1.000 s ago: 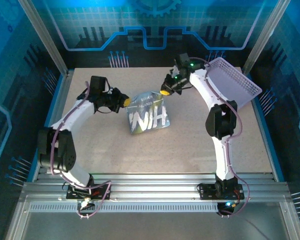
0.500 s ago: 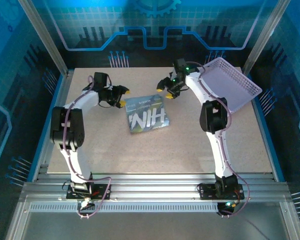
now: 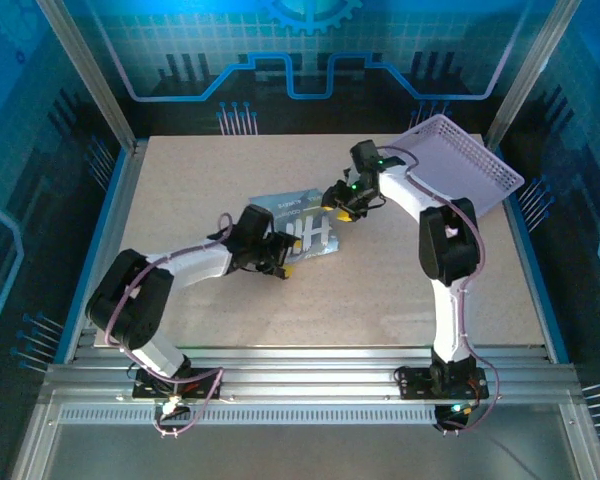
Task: Fold and stack the t-shirts
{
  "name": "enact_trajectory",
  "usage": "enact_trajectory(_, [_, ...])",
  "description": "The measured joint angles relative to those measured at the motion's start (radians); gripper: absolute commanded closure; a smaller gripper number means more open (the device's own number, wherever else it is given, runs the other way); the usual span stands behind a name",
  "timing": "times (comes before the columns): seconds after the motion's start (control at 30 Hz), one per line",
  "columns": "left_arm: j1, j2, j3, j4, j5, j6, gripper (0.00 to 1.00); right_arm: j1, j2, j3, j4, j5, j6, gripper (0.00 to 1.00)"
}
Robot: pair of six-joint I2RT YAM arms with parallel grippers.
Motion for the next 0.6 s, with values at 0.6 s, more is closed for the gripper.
enact_trajectory(0.6, [-0.079,0.018,-0.05,0.185,-0.21,-0.285,0.32,0.129,0.198,0.147,0.035,-0.062,0.113,0.66])
